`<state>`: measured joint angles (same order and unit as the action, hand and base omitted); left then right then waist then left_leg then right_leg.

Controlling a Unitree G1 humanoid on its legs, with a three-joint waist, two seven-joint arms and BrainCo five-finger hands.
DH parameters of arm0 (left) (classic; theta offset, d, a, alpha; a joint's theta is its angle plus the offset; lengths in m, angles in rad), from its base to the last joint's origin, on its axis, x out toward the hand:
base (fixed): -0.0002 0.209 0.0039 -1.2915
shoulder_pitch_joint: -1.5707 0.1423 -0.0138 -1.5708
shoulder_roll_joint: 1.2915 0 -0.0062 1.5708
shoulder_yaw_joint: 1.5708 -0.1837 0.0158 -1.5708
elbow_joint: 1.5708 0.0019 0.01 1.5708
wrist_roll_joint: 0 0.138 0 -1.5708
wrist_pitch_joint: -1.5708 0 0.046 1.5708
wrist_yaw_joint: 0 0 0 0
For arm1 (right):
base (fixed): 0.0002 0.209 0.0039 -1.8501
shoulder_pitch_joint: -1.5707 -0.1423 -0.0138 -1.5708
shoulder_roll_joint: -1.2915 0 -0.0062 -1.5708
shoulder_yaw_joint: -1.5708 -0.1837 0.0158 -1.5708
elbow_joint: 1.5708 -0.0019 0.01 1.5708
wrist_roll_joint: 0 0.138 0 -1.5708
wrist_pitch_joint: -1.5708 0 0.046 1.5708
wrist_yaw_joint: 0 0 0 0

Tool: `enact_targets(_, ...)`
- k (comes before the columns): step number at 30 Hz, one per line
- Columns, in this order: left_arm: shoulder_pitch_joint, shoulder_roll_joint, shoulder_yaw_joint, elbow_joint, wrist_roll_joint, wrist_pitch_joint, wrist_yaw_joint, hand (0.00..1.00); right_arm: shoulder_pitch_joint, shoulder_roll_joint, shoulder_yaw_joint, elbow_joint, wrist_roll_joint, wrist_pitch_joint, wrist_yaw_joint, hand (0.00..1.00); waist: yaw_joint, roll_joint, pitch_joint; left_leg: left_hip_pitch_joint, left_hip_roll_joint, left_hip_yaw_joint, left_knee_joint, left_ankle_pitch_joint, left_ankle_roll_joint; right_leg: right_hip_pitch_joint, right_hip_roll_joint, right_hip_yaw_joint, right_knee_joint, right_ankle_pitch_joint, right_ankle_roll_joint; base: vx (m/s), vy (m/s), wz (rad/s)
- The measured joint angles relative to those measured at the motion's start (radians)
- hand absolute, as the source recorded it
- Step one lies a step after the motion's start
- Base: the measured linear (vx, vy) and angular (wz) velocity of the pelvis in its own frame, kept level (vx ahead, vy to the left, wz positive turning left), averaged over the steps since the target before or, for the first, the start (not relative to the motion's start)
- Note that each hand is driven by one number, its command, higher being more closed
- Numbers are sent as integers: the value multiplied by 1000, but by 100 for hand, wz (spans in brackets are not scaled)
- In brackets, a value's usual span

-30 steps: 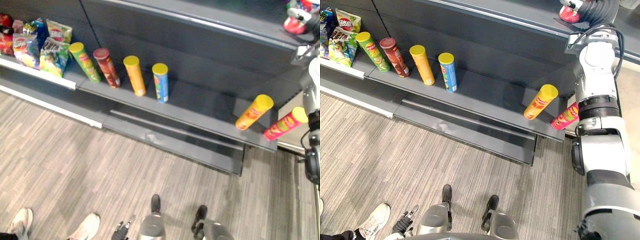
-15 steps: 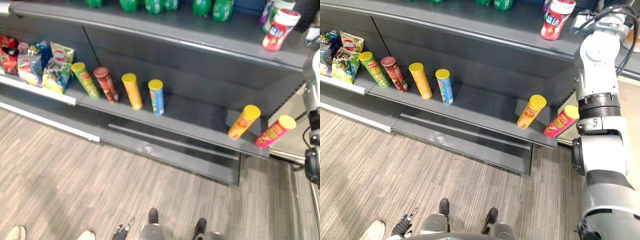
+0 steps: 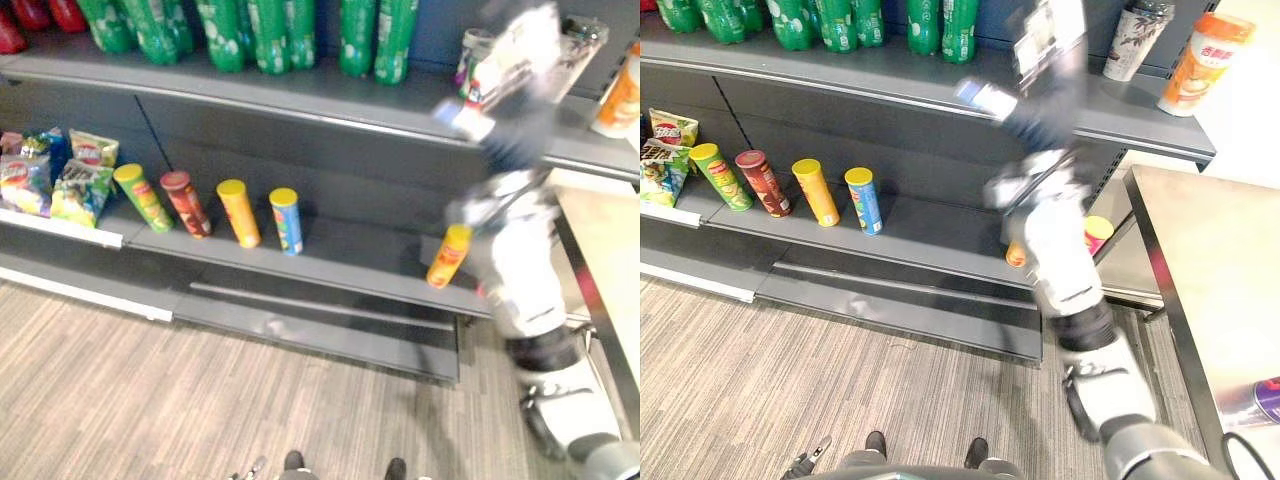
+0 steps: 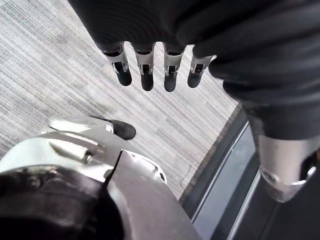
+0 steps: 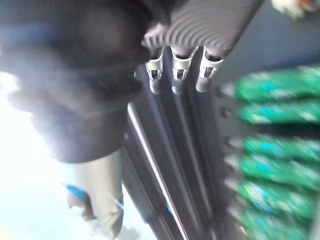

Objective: Put the gum and the chips on the shelf.

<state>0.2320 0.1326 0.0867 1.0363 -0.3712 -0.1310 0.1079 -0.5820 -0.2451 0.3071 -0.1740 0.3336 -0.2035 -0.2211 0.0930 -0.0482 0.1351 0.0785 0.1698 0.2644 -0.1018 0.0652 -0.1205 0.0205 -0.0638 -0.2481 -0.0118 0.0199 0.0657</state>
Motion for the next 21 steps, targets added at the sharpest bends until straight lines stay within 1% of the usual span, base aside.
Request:
enact_targets(1, 6, 0, 0, 0, -2, -7, 7, 0, 69, 28, 76, -5, -2, 27, 46, 0, 0, -4, -9, 1, 0, 2, 0, -3, 0, 0, 0, 4, 0, 0, 0, 59, 6, -6)
enact_targets(2, 11, -1, 0, 0, -3, -16, 11, 0, 139, 39, 143, -4, -2, 52, 87, 0, 0, -9, -18, 1, -1, 5, 0, -6, 0, 0, 0, 8, 0, 0, 0, 81, 8, -5)
enact_targets(3, 11, -2, 0, 0, -3, -20, 14, 0, 172, 42, 167, -4, -2, 66, 107, 0, 0, -11, -20, 3, -2, 5, 0, -7, 1, 1, 0, 9, 0, 0, 0, 71, 9, -5)
enact_targets(4, 13, -3, 0, 0, -8, -24, 18, 0, 236, 47, 195, 5, -2, 72, 143, 0, 0, -16, -23, 3, -3, 9, 0, -8, 3, 0, -1, 12, 0, 3, -4, 67, 15, -8)
enact_targets(5, 18, -3, 0, 0, -12, -26, 23, 0, 297, 46, 206, 22, 1, 72, 176, 0, -4, -20, -25, 6, -5, 14, 0, -9, 5, -1, -2, 17, 0, 3, -4, 39, 12, -11)
enact_targets(6, 21, -3, 0, 0, -18, -28, 25, 0, 325, 44, 207, 35, 7, 73, 192, 0, -6, -21, -26, 9, -6, 19, 0, -11, 6, 0, -2, 21, 0, 3, -4, 50, 17, -19)
enact_targets(8, 29, -4, -2, 0, -19, -33, 28, 0, 438, 24, 208, 115, 64, 85, 245, 0, -14, -14, -33, 15, -10, 31, 0, -18, 8, 2, -5, 33, -1, 2, -2, 45, 18, -17)
enact_targets(9, 29, -4, -3, 0, -20, -33, 28, 0, 464, 14, 210, 143, 65, 89, 260, 0, -15, -13, -34, 15, -11, 33, 0, -20, 7, 2, -5, 35, -1, 0, 1, 38, 19, -7)
enact_targets(11, 29, -3, -8, 0, -20, -33, 30, 0, 537, -7, 216, 255, 60, 90, 302, 0, -25, -7, -36, 14, -14, 35, 0, -26, 5, 1, -8, 36, -2, -1, 1, 19, 9, -1)
enact_targets(13, 29, -3, -23, 5, -45, -32, 31, 0, 610, -21, 222, 423, 59, 99, 345, 0, -36, 0, -39, 14, -17, 38, 0, -32, 4, 1, -12, 38, -2, -1, 1, 37, 19, -2)
enact_targets(14, 29, -2, -25, 7, -52, -32, 30, 0, 624, -22, 221, 467, 57, 99, 348, 0, -37, 3, -40, 15, -18, 40, 0, -33, 4, 1, -13, 39, -2, -1, 1, 35, 17, -5)
enact_targets(15, 29, -2, -33, 11, -60, -31, 30, 0, 645, -21, 216, 556, 47, 99, 351, 0, -40, 9, -42, 16, -19, 45, 0, -35, 5, 0, -15, 39, -1, -1, 2, 37, 14, -7)
enact_targets(16, 29, -3, -43, 13, -60, -31, 25, 0, 660, -20, 204, 639, 14, 97, 354, 0, -40, 20, -41, 19, -21, 49, 0, -37, 6, 1, -17, 39, 0, -2, 3, 38, 13, -7)
enact_targets(17, 28, -4, -47, 15, -60, -30, 20, 0, 666, -19, 196, 680, 1, 96, 353, 0, -41, 26, -42, 20, -21, 49, 0, -38, 6, 1, -18, 39, 2, -3, 5, 37, 10, -2)
enact_targets(18, 27, -7, -51, 18, -60, -29, 14, 0, 671, -12, 174, 743, -27, 94, 352, 0, -46, 33, -43, 21, -22, 48, 0, -39, 6, 1, -19, 39, 6, -7, 5, 49, 11, 3)
enact_targets(19, 28, -10, -52, 19, -58, -18, 1, 0, 676, 4, 123, 835, -65, 91, 337, 0, -53, 43, -42, 29, -23, 46, 0, -41, 6, 3, -21, 37, 20, -17, 6, 41, 9, 4)
enact_targets(21, 28, -11, -52, 19, -59, -1, -15, 0, 680, 23, 57, 916, -104, 87, 324, 0, -58, 50, -46, 33, -23, 43, 0, -43, 5, 4, -22, 35, 30, -26, 8, 32, -1, 6)
